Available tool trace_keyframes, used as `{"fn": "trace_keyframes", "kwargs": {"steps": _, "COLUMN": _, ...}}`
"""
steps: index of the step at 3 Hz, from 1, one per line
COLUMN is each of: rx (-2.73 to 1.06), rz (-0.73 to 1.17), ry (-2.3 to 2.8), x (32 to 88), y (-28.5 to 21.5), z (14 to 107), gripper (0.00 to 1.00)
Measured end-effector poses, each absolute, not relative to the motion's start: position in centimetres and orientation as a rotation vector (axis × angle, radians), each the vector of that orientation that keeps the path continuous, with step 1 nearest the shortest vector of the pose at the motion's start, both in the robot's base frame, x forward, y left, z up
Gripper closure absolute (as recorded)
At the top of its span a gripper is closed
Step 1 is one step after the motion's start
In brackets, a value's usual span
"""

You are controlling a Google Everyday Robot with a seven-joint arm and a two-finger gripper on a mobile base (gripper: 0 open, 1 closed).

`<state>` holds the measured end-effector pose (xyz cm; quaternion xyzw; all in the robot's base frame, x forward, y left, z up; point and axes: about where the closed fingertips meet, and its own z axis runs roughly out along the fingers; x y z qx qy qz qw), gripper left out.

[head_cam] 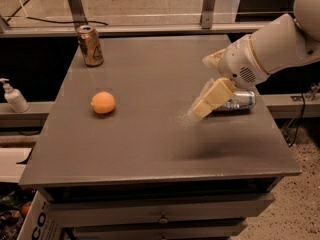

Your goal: Move orange near orange can

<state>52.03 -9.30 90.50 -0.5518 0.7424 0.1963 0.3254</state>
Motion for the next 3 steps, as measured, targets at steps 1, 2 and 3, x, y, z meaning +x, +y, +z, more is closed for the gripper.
{"fn": "trace_keyframes", "kwargs": {"steps": 1, "rx": -1.449, "rz": 0.520, "ry": 1.943, "x": 52.1, "y": -9.3, "z": 90.5, "gripper": 0.00}}
{"fn": "trace_keyframes", "kwargs": {"steps": 2, "rx": -1.488, "rz": 0.572, "ry": 1.890, "x": 53.4, "y": -7.4, "z": 89.1, "gripper": 0.00}}
{"fn": "trace_keyframes", "kwargs": {"steps": 3, "rx": -1.536, "rz": 0.661, "ry": 1.818, "x": 54.6, "y": -4.1, "z": 87.3, "gripper": 0.00}}
